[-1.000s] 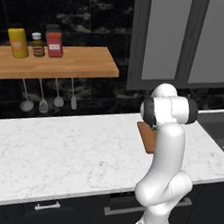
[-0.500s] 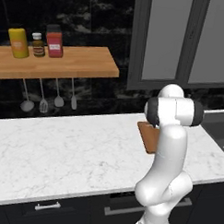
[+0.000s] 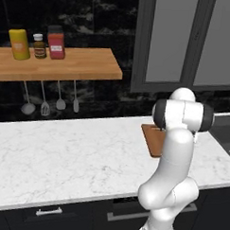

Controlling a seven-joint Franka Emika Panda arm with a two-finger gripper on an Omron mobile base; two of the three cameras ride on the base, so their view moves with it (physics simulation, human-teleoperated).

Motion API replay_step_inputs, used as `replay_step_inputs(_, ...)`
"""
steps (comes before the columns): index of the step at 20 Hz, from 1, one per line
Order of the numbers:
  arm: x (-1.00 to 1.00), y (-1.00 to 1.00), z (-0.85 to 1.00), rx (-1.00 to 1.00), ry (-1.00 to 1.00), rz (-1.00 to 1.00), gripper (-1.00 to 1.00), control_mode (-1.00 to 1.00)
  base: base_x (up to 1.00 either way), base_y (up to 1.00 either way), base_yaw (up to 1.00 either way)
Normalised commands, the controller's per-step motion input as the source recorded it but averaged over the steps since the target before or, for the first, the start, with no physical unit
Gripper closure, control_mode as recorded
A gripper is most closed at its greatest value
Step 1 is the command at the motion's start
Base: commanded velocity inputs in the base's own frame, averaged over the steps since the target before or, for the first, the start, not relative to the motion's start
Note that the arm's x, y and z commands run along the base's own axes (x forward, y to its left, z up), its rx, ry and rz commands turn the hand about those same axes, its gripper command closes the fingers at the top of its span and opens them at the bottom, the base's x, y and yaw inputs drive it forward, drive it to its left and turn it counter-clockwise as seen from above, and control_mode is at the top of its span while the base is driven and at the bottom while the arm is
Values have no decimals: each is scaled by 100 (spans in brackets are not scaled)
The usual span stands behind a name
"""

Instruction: Pick up the sponge from the counter and clean the cutting board by briefly scrubbing or pressing down on the cutting board. Once finished, release the sponge.

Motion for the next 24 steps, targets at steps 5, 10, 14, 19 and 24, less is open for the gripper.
replay_step_inputs(5, -100, -100, -55, 2, 0, 0, 100, -100, 0, 0, 0)
replay_step_inputs(10, -61, -58, 4, 13, -2, 0, 100, -100, 0, 0, 0)
replay_step_inputs(14, -41, -46, 22, 29, 0, 0, 100, -100, 0, 0, 0)
replay_step_inputs(19, -33, -49, 57, 17, 10, 0, 100, -100, 0, 0, 0)
replay_step_inputs(24, -4, -16, 38, 3, 19, 0, 100, -100, 0, 0, 0)
